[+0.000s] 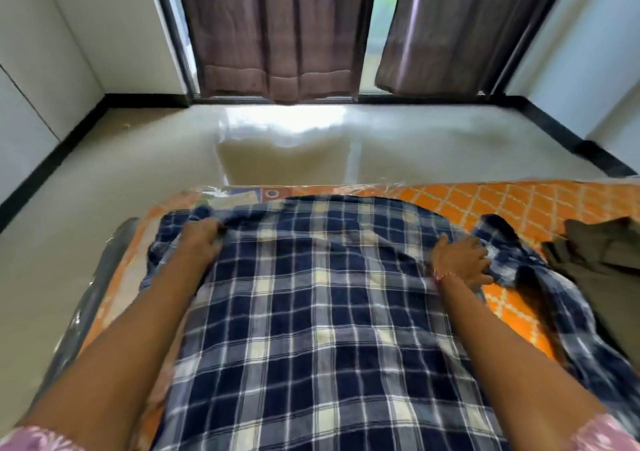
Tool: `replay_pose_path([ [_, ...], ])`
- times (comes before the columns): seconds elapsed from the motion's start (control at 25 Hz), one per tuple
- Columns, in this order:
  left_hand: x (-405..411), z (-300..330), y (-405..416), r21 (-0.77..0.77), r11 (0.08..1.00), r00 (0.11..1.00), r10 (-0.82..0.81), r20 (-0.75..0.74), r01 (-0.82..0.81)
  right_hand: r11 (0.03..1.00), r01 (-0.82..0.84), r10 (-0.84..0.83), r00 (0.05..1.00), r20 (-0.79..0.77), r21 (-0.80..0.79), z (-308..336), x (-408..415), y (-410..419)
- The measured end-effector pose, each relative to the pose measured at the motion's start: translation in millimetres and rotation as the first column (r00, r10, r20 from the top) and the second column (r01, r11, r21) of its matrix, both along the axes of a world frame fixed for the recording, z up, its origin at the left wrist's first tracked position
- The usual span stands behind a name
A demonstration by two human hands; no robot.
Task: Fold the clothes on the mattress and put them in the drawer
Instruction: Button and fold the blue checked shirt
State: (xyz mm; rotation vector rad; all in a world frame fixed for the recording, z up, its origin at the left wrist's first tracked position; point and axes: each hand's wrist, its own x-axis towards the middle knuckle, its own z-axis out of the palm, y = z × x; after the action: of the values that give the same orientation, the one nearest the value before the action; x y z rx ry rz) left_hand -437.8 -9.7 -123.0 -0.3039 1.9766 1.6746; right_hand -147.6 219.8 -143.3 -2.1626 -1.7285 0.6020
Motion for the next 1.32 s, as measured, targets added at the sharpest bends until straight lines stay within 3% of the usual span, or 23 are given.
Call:
replay_pose_path([
  [0.08,-6,-1,1,0.057,0.998,0.997,-0.025,0.077,0.021,0.993,0.069,-0.076,0.995,-0.068,-0.098,3,3,28],
  [0.16,-10,-1,1,0.023,0.999,0.998,-0.025,0.064,0.024,0.984,-0.075,0.046,0.984,-0.175,-0.164,6,7,52],
  [0.24,-11,2,0,0.06,0.998,0.999,-0.024,0.035,0.022,0.985,-0.15,0.12,0.948,-0.295,-0.08,12,15,69],
  [0.32,-8,0,1,0.067,0.998,0.994,0.025,-0.108,-0.018,0.995,-0.077,0.093,0.928,-0.361,0.059,16,21,76],
  [0.36,-1,-1,2,-0.031,0.999,0.961,0.027,-0.276,-0.037,0.991,-0.043,0.083,0.942,-0.324,0.128,16,23,74],
  [0.4,9,-2,5,-0.205,0.976,0.87,-0.04,-0.491,-0.071,0.975,-0.079,0.129,0.962,-0.241,0.207,15,21,67],
  [0.44,21,-4,7,-0.385,0.914,0.708,-0.187,-0.681,-0.129,0.93,-0.207,0.256,0.958,-0.129,0.305,12,15,57],
  [0.48,35,-10,11,-0.529,0.836,0.519,-0.391,-0.76,-0.145,0.832,-0.405,0.436,0.9,0.005,0.379,5,8,43],
  [0.52,49,-18,14,-0.663,0.741,0.353,-0.596,-0.721,-0.104,0.706,-0.607,0.604,0.785,0.136,0.366,-5,2,31],
  [0.56,59,-27,16,-0.786,0.618,0.241,-0.758,-0.606,-0.035,0.608,-0.751,0.711,0.659,0.244,0.257,-14,0,24],
  [0.6,65,-36,17,-0.874,0.484,0.196,-0.862,-0.468,0.04,0.579,-0.808,0.751,0.581,0.313,0.11,-22,0,27],
  [0.64,67,-45,15,-0.925,0.364,0.189,-0.921,-0.341,0.109,0.619,-0.785,0.744,0.578,0.335,-0.023,-25,2,35],
  [0.72,62,-55,8,-0.955,0.249,0.184,-0.958,-0.218,0.162,0.759,-0.636,0.636,0.676,0.372,-0.142,-25,10,51],
  [0.8,61,-53,5,-0.954,0.239,0.166,-0.964,-0.21,0.181,0.806,-0.583,0.568,0.714,0.41,-0.101,-21,10,45],
  [0.84,65,-50,4,-0.948,0.259,0.157,-0.96,-0.232,0.183,0.75,-0.659,0.621,0.677,0.395,-0.051,-23,3,29],
  [0.96,79,-41,-16,-0.909,0.406,0.207,-0.902,-0.38,0.1,0.446,-0.892,0.856,0.4,0.327,-0.075,-33,-22,-29],
  [1.0,80,-39,-30,-0.894,0.447,0.248,-0.87,-0.426,0.031,0.444,-0.887,0.86,0.383,0.337,-0.127,-34,-27,-38],
  [1.04,79,-38,-47,-0.881,0.47,0.311,-0.831,-0.462,-0.051,0.518,-0.841,0.828,0.449,0.336,-0.155,-31,-30,-41],
  [1.12,76,-28,-102,-0.876,0.457,0.548,-0.698,-0.461,-0.155,0.662,-0.739,0.733,0.603,0.315,-0.125,-19,-40,-59],
  [1.16,79,-24,-121,-0.874,0.462,0.668,-0.604,-0.435,-0.151,0.67,-0.741,0.709,0.617,0.341,-0.051,-13,-44,-68],
  [1.24,87,-20,-161,-0.862,0.501,0.814,-0.471,-0.34,-0.07,0.532,-0.839,0.771,0.536,0.345,0.115,-3,-60,-113],
  [1.32,91,-18,-182,-0.789,0.615,0.84,-0.425,-0.336,-0.004,0.386,-0.888,0.891,0.43,0.148,0.251,10,-76,-172],
])
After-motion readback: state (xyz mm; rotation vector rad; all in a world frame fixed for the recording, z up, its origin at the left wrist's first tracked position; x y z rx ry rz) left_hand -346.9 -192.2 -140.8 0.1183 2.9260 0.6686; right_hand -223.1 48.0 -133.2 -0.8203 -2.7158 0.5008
